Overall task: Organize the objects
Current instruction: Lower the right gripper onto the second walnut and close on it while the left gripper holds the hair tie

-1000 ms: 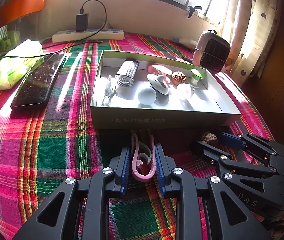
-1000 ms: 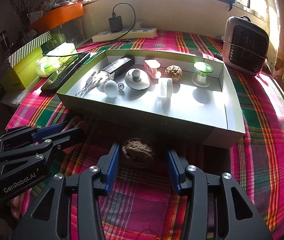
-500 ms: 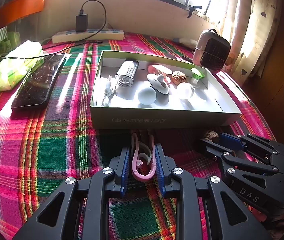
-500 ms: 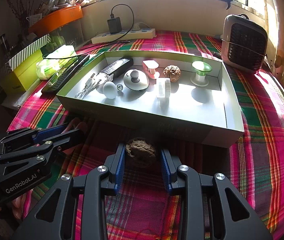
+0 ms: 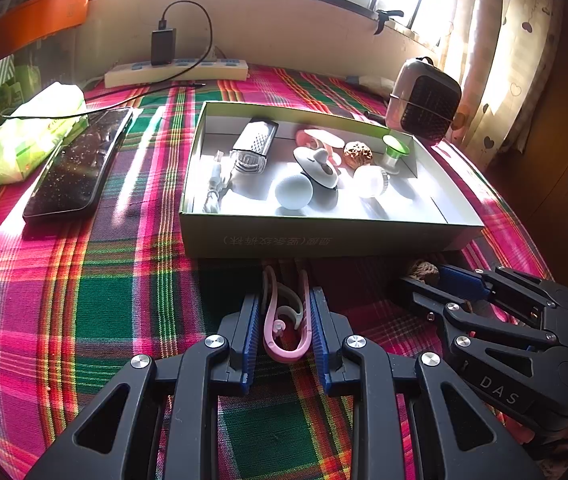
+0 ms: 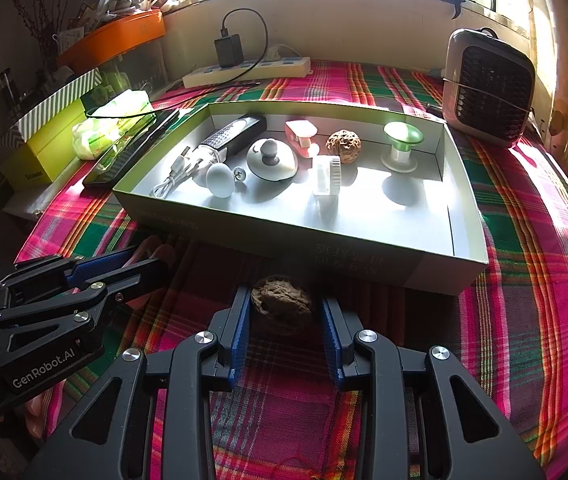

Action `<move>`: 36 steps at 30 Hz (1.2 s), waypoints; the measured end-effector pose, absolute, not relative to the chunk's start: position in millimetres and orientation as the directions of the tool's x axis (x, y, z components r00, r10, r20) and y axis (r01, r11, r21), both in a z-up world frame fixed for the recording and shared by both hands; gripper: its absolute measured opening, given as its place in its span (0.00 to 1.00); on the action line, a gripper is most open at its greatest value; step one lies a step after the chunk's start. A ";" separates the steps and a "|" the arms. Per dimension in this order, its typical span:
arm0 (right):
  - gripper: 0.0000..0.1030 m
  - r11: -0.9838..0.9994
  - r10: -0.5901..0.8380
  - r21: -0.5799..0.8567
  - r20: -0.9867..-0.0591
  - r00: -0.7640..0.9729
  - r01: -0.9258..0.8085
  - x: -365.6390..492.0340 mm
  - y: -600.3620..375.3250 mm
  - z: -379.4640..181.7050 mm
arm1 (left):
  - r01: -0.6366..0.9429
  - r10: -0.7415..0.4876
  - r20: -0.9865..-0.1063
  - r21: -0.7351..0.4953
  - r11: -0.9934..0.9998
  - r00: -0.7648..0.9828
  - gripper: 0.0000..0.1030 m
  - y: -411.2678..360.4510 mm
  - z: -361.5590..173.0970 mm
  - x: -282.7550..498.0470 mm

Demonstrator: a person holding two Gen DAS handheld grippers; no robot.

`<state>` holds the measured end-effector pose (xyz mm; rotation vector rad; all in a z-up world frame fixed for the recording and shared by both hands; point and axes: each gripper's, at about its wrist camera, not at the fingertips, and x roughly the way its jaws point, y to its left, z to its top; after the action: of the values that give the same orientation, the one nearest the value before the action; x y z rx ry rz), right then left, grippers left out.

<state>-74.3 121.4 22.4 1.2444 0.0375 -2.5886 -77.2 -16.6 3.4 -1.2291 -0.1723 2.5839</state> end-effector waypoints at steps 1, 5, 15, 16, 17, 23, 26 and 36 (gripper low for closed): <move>0.32 -0.964 -0.229 0.093 -0.770 -0.595 0.251 -74.3 121.5 22.5 | -0.194 0.295 -0.742 -0.222 -0.955 -0.602 0.21 -16.4 3.4 -77.2; 0.32 -0.963 -0.234 0.097 -0.770 -0.594 0.253 -74.4 121.6 22.0 | -0.195 0.287 -0.745 -0.211 -0.958 -0.603 0.21 -15.9 3.1 -76.8; 0.32 -0.960 -0.241 0.100 -0.769 -0.592 0.261 -72.6 122.8 22.1 | -0.198 0.260 -0.751 -0.174 -0.965 -0.606 0.21 -12.5 2.8 -76.7; 0.32 -0.960 -0.242 0.101 -0.769 -0.591 0.261 -72.5 123.2 22.1 | -0.198 0.259 -0.752 -0.172 -0.965 -0.607 0.21 -13.0 2.8 -76.7; 0.32 -0.960 -0.243 0.102 -0.769 -0.591 0.262 -72.5 123.3 22.0 | -0.198 0.259 -0.752 -0.172 -0.965 -0.607 0.21 -12.6 2.8 -76.7; 0.32 -0.958 -0.251 0.110 -0.769 -0.588 0.264 -73.4 124.4 22.0 | -0.199 0.245 -0.755 -0.154 -0.968 -0.608 0.21 -10.7 3.3 -76.9; 0.32 -0.957 -0.255 0.116 -0.769 -0.586 0.265 -73.7 125.4 22.2 | -0.198 0.245 -0.755 -0.154 -0.968 -0.609 0.21 -10.5 3.4 -76.8; 0.32 -0.952 -0.275 0.133 -0.764 -0.583 0.276 -74.8 126.2 23.7 | -0.202 0.236 -0.756 -0.139 -0.969 -0.611 0.21 -3.6 6.5 -76.9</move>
<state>-74.8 126.2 23.7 1.2300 0.0005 -2.5493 -76.9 -3.6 6.5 -1.2377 -0.0576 2.6186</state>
